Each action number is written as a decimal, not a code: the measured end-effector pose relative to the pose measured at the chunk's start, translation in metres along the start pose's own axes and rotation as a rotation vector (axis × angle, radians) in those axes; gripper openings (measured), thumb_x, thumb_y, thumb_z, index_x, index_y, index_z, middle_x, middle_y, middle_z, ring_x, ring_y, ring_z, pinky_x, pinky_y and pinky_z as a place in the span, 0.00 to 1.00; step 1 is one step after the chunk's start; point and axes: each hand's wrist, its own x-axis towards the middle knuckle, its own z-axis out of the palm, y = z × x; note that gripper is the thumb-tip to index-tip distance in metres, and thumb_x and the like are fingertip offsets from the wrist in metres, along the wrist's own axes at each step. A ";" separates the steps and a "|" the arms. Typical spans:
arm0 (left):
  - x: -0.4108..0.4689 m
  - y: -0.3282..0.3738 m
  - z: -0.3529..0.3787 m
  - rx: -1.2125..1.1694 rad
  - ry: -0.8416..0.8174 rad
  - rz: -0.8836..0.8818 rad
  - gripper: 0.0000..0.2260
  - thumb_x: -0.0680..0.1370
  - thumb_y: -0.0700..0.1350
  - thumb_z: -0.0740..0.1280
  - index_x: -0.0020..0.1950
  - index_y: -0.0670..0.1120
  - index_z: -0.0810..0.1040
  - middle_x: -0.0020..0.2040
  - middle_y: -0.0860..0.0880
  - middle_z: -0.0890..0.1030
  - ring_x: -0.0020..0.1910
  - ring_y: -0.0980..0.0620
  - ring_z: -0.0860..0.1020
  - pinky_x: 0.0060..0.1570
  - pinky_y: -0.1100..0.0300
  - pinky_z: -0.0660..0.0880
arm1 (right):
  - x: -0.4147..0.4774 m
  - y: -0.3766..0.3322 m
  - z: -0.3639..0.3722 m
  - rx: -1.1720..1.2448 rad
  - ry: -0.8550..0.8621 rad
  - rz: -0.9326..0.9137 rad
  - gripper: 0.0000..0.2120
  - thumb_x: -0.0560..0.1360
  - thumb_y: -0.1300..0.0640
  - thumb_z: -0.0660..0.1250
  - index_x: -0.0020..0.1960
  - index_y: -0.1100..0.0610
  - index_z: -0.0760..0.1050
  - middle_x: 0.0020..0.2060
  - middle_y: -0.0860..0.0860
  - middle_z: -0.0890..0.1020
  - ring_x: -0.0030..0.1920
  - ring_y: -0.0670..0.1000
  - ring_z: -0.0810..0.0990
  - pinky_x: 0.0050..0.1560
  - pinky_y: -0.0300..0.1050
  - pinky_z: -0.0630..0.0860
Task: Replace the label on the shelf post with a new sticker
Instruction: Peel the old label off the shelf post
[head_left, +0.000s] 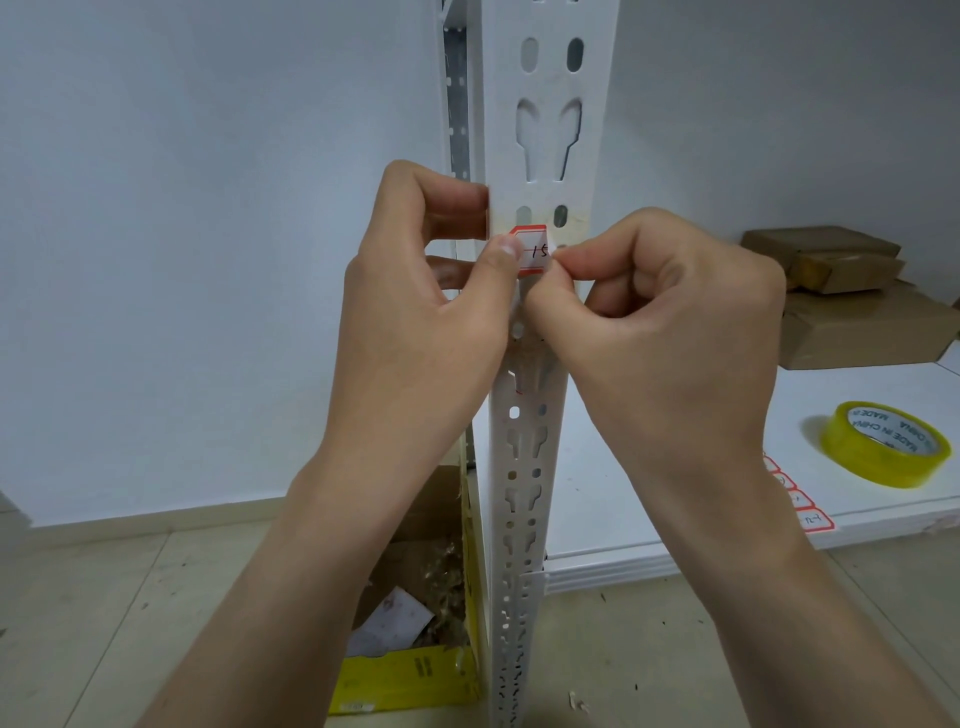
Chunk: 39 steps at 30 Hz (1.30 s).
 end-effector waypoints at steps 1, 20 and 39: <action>0.000 0.000 0.000 0.001 -0.001 -0.001 0.11 0.80 0.44 0.71 0.50 0.57 0.71 0.50 0.59 0.83 0.46 0.56 0.86 0.46 0.59 0.84 | 0.000 0.000 0.000 0.001 -0.003 -0.001 0.06 0.72 0.56 0.73 0.37 0.55 0.81 0.24 0.47 0.77 0.25 0.49 0.75 0.32 0.41 0.76; 0.001 0.000 0.000 -0.006 0.008 0.003 0.10 0.80 0.44 0.71 0.50 0.56 0.71 0.49 0.59 0.82 0.47 0.61 0.85 0.44 0.67 0.80 | -0.004 -0.002 0.002 0.046 -0.003 0.008 0.06 0.73 0.57 0.74 0.38 0.56 0.82 0.24 0.46 0.76 0.25 0.49 0.74 0.32 0.39 0.75; 0.000 -0.002 -0.001 -0.002 0.016 -0.018 0.07 0.79 0.41 0.70 0.53 0.49 0.74 0.52 0.55 0.84 0.48 0.58 0.85 0.46 0.63 0.82 | -0.007 -0.004 0.004 0.063 0.002 0.012 0.07 0.71 0.59 0.75 0.35 0.56 0.80 0.22 0.49 0.76 0.24 0.51 0.73 0.31 0.41 0.73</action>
